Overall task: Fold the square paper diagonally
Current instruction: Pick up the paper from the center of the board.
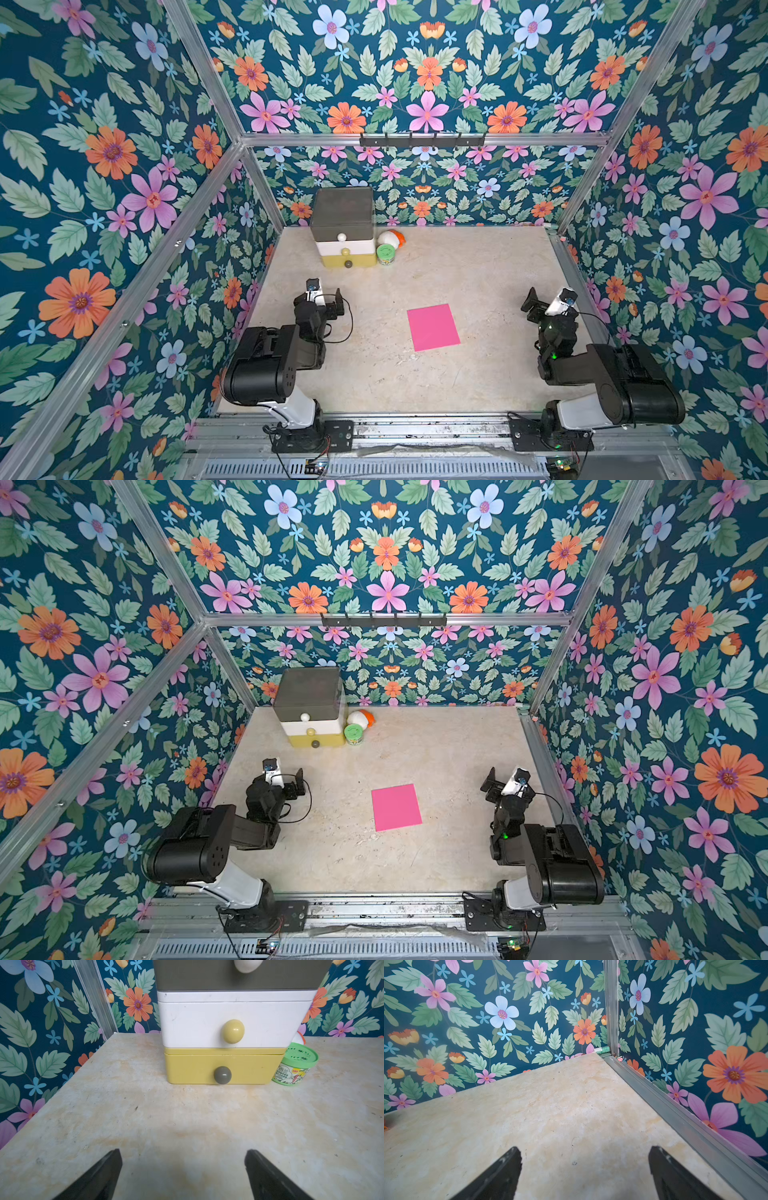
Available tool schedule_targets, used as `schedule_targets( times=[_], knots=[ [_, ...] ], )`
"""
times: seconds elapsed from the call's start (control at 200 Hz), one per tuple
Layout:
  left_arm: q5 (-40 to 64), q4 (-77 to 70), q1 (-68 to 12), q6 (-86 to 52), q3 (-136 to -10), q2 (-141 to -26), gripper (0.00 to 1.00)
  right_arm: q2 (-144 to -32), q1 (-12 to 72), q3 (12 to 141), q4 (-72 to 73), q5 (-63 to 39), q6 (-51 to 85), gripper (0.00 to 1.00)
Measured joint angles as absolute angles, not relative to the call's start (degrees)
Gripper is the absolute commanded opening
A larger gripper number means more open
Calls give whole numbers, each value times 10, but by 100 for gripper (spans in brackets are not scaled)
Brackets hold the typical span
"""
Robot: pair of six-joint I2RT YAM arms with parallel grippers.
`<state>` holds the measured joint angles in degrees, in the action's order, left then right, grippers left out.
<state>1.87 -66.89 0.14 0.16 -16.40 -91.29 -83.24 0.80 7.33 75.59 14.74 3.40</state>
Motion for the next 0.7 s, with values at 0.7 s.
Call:
schedule_targets(
  times=[0.7],
  knots=[
    [22, -673, 3, 2, -165, -914, 99, -832, 8, 73, 756, 136, 34, 99]
  ],
)
